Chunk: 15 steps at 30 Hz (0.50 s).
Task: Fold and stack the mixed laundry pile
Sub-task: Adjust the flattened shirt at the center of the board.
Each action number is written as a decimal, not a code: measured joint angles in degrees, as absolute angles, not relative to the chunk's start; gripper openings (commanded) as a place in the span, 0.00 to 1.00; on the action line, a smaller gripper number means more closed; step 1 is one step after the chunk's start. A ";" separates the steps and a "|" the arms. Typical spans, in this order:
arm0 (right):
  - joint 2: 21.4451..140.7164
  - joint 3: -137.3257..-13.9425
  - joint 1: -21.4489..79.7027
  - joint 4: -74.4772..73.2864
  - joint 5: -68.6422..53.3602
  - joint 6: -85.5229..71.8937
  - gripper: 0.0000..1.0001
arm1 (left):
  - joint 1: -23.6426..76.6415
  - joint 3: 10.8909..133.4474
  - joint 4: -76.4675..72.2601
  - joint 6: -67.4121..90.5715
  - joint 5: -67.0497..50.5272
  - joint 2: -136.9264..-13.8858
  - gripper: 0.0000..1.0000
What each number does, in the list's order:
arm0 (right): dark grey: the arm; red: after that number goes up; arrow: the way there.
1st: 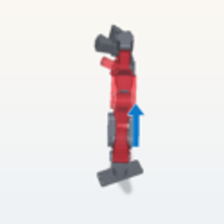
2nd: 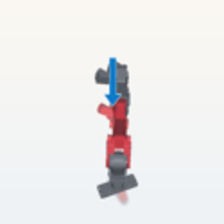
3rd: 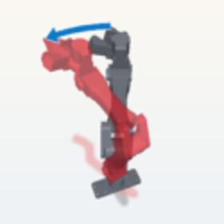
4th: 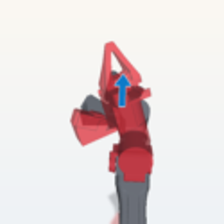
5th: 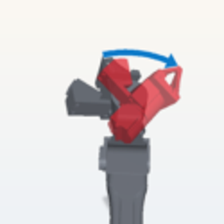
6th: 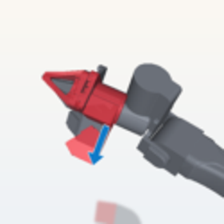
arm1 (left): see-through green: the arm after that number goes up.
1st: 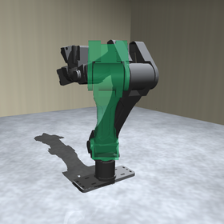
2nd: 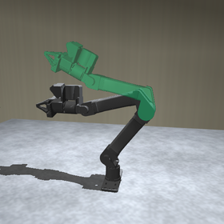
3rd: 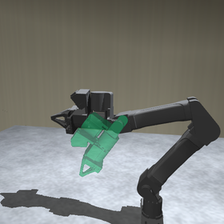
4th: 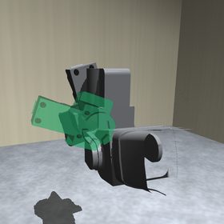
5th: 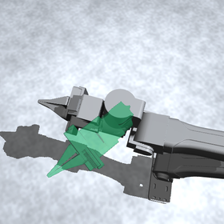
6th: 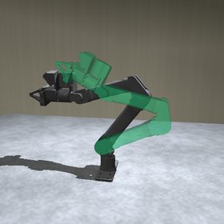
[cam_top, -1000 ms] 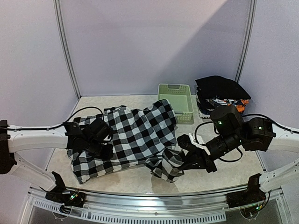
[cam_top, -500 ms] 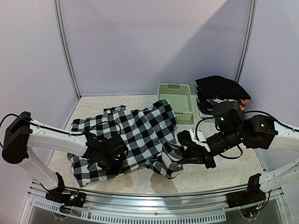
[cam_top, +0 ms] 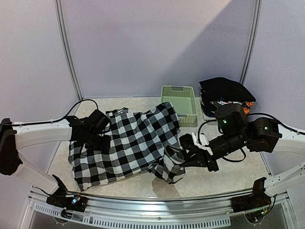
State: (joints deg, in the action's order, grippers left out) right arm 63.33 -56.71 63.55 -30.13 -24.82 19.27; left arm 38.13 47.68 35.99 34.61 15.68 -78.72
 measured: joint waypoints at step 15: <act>67.88 -56.58 63.46 -25.58 -25.39 18.52 0.07 | 21.06 69.54 28.16 25.69 8.10 -111.63 0.50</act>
State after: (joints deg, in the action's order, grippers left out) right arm 67.88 -56.58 63.46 -25.58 -25.39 18.52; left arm 21.06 69.54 28.16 25.69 8.10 -111.63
